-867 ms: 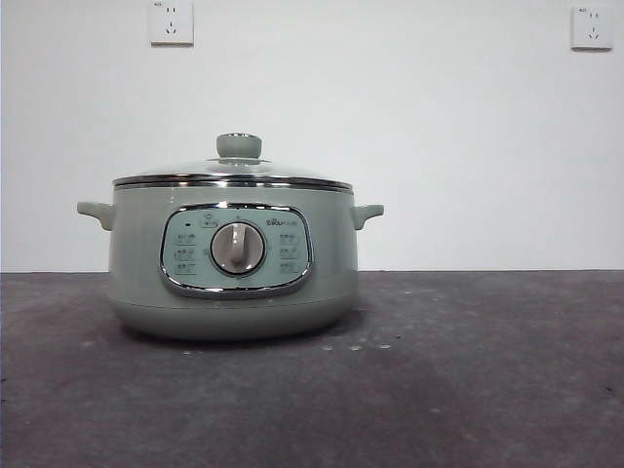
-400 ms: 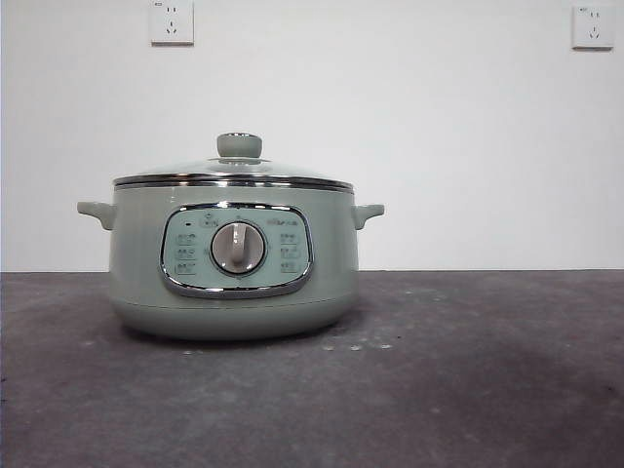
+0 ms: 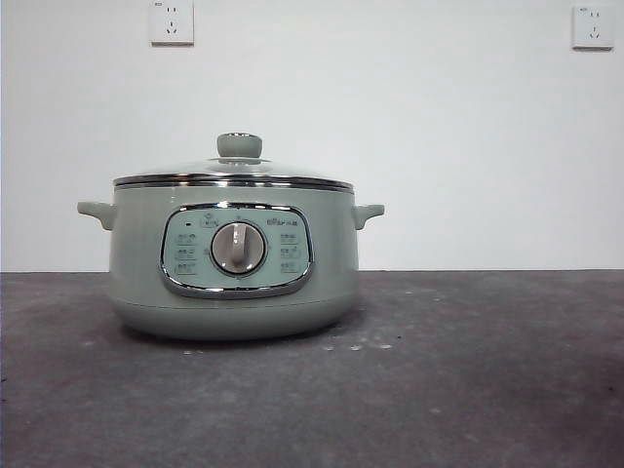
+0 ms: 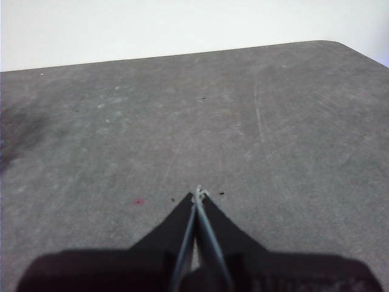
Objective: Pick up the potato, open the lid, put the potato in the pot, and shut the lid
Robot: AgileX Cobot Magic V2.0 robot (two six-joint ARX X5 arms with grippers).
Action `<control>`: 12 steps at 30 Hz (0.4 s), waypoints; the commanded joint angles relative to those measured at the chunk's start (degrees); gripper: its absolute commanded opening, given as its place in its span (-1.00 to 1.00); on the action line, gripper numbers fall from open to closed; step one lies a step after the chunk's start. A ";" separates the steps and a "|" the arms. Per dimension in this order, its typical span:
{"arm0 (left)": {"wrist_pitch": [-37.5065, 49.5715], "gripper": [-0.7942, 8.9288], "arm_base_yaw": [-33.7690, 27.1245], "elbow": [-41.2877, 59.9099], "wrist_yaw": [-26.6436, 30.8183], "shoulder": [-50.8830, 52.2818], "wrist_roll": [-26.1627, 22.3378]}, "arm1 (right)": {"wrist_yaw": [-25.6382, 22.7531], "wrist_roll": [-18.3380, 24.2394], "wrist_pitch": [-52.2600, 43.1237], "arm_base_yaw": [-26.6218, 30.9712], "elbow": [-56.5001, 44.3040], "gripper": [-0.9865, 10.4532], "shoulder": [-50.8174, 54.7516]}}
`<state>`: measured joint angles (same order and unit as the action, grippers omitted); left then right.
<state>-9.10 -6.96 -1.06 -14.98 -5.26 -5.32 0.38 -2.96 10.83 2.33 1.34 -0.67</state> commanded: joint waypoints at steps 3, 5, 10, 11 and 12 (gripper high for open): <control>0.33 -0.84 -0.13 0.57 0.00 -0.15 0.24 | 0.04 -0.09 -0.39 -0.02 -0.52 -0.83 0.22; 0.33 -0.84 -0.13 0.57 0.00 -0.15 0.24 | 0.00 -0.02 -0.39 -0.04 -0.52 -0.83 0.22; 0.33 -0.84 -0.13 0.57 0.00 -0.15 0.24 | 0.00 -0.02 -0.39 -0.04 -0.52 -0.83 0.20; 0.33 -0.84 -0.13 0.57 0.00 -0.15 0.24 | -0.02 -0.02 -0.39 -0.04 -0.52 -0.83 0.17; 0.33 -0.84 -0.13 0.57 0.00 -0.15 0.24 | -0.02 -0.02 -0.37 -0.04 -0.52 -0.83 0.17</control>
<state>-9.10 -6.96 -1.06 -14.98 -5.39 -5.32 0.40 -2.98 10.72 2.31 1.34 -0.58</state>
